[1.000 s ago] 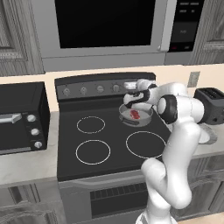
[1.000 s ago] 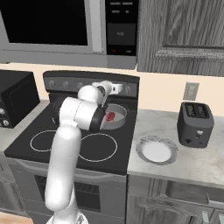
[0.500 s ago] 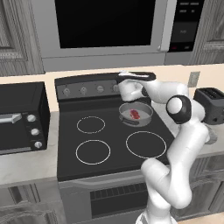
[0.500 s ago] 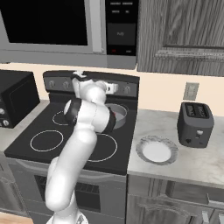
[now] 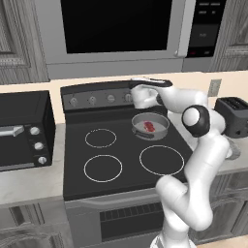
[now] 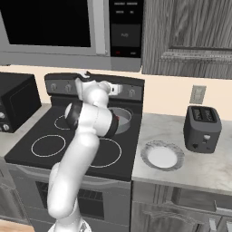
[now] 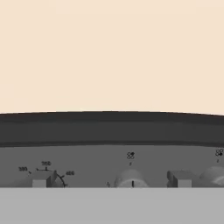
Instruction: Retrieve the frozen meat and place it in the pot on a burner. Then turn the burner on.
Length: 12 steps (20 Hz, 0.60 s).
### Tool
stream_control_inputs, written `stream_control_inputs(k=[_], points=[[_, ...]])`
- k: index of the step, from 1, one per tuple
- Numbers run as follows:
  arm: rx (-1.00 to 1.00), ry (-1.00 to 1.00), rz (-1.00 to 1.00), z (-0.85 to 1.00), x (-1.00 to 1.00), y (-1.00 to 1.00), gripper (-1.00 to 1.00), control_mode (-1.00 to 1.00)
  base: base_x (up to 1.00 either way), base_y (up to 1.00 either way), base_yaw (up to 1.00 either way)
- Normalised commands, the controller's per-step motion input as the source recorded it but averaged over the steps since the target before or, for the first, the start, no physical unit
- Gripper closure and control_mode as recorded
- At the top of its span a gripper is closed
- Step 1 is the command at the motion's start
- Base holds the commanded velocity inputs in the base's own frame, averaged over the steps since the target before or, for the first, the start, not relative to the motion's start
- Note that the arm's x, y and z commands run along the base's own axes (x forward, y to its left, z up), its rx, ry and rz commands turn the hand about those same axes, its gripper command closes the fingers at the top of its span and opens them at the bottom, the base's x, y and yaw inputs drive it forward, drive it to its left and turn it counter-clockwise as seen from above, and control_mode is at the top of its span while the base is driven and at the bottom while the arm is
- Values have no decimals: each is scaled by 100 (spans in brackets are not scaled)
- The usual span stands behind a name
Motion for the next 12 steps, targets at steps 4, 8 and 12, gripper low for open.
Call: stream_control_inputs(k=[4, 8, 12], points=[[0, -10, 0, -21, 0, -4, -100, -100, 0, 0, 0], [0, -5, 0, -31, 0, -11, -100, -100, 0, 0, 0], [0, -1, 0, -35, 0, -10, -100, -100, 0, 0, 0]])
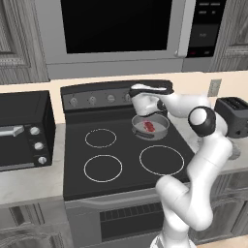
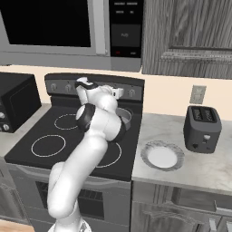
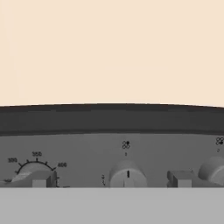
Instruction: Retrieve the frozen meat and place it in the pot on a burner. Then turn the burner on.
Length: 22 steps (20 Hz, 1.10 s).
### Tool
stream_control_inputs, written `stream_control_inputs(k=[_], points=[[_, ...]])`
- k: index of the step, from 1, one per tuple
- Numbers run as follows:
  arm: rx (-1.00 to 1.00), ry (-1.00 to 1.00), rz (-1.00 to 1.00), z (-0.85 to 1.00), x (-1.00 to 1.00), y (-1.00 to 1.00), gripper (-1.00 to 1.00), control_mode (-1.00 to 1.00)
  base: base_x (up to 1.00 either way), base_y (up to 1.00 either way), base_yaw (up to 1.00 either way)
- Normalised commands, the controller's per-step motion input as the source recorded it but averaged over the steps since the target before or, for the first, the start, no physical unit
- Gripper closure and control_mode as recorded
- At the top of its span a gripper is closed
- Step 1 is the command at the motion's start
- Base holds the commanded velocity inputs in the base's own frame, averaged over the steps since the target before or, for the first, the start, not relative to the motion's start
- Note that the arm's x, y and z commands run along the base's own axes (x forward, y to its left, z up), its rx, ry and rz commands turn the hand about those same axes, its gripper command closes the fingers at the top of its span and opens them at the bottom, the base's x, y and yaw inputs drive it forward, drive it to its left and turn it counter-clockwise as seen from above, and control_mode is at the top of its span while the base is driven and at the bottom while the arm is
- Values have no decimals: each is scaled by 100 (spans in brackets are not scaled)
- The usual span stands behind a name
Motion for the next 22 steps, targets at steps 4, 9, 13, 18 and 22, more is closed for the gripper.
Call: stream_control_inputs(k=[4, 9, 13, 18, 22], points=[[0, 0, 0, -21, 0, -4, -100, -100, 0, 0, 0], [0, 0, 0, -11, 0, -1, -100, -100, 0, 0, 0], [0, 0, 0, -16, 0, 0, -100, -100, 0, 0, 0], [0, 0, 0, -15, 0, 0, -100, -100, 0, 0, 0], [0, 0, 0, -8, 0, 0, -100, -100, 0, 0, 0]])
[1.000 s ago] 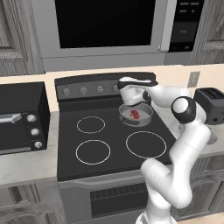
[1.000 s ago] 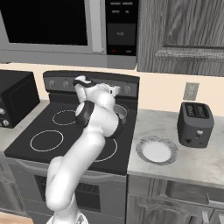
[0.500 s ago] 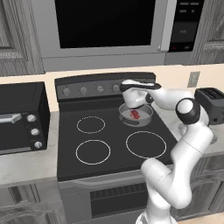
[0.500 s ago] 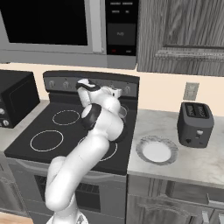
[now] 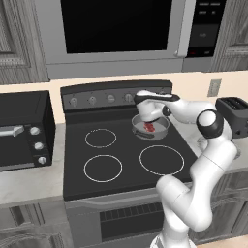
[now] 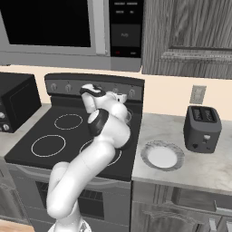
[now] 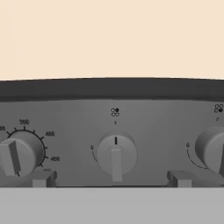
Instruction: Retrieve the frozen meat and place it in the pot on a burner. Then turn the burner on.
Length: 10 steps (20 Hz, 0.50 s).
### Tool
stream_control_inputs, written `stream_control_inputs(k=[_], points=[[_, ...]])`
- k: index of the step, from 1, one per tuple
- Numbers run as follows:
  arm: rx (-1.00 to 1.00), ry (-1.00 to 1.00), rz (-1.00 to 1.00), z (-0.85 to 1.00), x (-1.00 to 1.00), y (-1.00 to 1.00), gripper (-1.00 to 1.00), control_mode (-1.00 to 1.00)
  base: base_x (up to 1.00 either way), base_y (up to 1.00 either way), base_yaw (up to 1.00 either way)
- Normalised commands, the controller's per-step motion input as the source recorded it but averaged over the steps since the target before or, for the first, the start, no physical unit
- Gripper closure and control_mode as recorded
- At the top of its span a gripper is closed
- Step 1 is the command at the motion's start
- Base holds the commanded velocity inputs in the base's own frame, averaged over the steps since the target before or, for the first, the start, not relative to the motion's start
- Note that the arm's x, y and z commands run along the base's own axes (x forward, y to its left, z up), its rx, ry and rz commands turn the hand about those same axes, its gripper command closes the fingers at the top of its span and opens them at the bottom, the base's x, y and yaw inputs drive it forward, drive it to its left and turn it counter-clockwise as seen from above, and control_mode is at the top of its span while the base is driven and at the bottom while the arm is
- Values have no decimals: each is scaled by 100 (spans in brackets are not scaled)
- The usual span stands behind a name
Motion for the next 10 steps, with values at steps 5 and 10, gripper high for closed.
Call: stream_control_inputs(k=[5, 10], points=[[0, 0, 0, -5, 1, 0, -100, -100, 0, 0, 0], [0, 0, 0, -5, 3, 0, -100, -100, 0, 0, 0]])
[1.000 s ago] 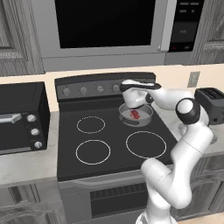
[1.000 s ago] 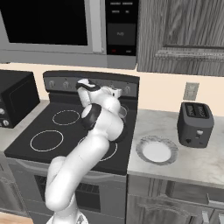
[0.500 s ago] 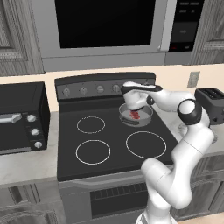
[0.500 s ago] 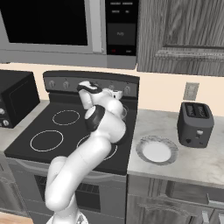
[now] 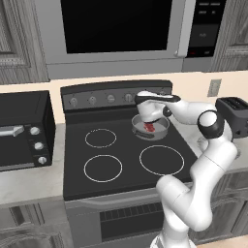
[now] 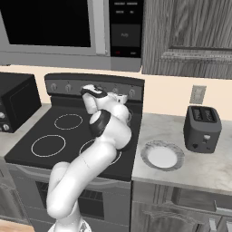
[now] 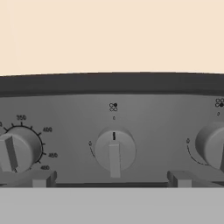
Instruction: Retrieve the frozen meat and place it in the pot on a burner. Then turn the burner on.
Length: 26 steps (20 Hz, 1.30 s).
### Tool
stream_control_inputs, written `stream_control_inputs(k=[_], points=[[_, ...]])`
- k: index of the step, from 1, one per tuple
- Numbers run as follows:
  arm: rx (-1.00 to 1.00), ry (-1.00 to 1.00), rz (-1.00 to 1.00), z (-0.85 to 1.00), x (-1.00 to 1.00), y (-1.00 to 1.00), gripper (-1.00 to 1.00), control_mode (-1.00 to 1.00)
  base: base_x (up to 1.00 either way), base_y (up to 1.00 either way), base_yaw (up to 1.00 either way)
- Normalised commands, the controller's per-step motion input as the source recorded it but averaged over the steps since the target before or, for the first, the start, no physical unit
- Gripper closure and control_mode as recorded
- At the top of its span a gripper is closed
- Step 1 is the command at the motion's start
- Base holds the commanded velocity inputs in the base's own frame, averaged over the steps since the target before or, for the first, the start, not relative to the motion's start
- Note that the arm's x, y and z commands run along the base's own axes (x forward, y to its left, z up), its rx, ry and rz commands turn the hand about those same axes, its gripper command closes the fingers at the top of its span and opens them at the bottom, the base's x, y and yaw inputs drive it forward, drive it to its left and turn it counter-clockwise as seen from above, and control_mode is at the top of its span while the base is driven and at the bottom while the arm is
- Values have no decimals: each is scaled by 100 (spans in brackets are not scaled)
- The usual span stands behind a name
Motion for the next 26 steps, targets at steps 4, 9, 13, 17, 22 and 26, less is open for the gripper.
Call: stream_control_inputs(k=[4, 9, 13, 17, 22, 26], points=[[0, 0, 0, -5, 3, 0, -100, -100, 0, 0, 0], [0, -1, 0, 0, 5, 0, -100, -100, 0, 0, 0], [0, -5, 0, -1, 9, 0, -100, -100, 0, 0, 0], [0, -6, 0, -7, 6, 0, -100, -100, 0, 0, 0], [0, -2, 0, -15, 4, 0, -100, -100, 0, 0, 0], [0, 0, 0, -10, 5, 0, -100, -100, 0, 0, 0]])
